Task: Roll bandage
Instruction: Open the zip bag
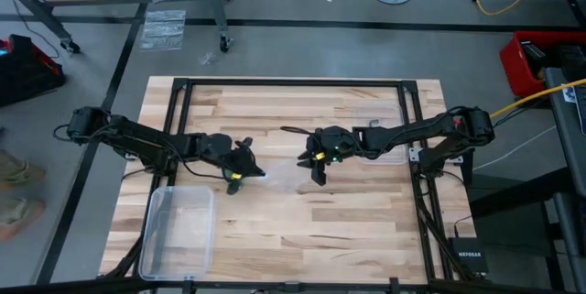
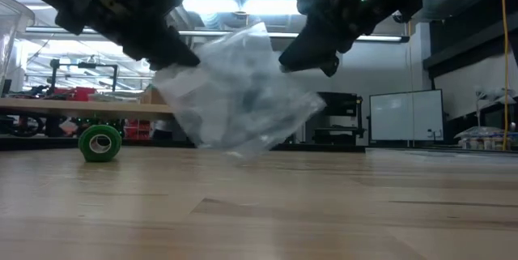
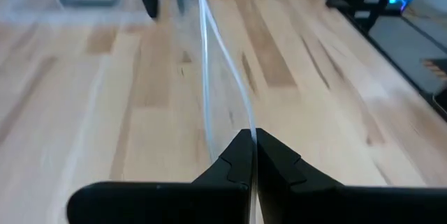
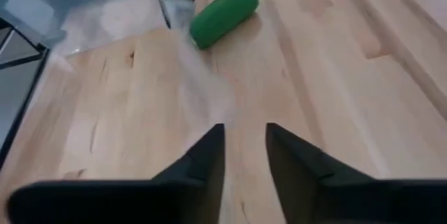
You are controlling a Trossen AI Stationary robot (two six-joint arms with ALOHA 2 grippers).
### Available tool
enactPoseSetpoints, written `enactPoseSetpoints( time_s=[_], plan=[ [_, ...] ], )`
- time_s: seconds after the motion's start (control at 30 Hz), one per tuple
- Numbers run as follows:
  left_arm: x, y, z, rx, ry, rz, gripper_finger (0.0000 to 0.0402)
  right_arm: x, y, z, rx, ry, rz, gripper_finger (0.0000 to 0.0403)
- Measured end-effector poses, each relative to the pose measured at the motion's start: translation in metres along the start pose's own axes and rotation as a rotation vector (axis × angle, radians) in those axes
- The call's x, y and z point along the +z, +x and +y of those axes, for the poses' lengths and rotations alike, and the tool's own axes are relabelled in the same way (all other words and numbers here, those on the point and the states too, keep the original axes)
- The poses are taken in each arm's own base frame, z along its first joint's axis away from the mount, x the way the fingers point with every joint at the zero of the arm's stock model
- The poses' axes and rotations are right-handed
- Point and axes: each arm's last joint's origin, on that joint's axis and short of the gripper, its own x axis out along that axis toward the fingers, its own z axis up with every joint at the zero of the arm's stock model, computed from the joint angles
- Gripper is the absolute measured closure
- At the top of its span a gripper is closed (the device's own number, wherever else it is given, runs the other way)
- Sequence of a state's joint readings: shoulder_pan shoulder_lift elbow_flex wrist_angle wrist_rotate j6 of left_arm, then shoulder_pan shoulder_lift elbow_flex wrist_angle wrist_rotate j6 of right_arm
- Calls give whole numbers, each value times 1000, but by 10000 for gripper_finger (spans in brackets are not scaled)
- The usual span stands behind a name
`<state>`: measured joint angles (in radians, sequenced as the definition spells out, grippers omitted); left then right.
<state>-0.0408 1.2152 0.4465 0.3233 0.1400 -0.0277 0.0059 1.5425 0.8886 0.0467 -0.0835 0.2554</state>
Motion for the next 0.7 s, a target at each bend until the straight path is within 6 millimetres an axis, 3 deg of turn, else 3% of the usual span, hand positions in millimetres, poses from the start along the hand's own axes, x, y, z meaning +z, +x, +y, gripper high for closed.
enactPoseSetpoints(
  time_s=[0.27, 0.7],
  plan=[
    [-6, -1, -1, -117, -20, 61, 401, 16, -2, 2, -7, -25, -175, 224],
    [-5, -1, -3, -169, -24, 54, 401, 30, -5, -7, 17, 35, -293, 225]
  ],
)
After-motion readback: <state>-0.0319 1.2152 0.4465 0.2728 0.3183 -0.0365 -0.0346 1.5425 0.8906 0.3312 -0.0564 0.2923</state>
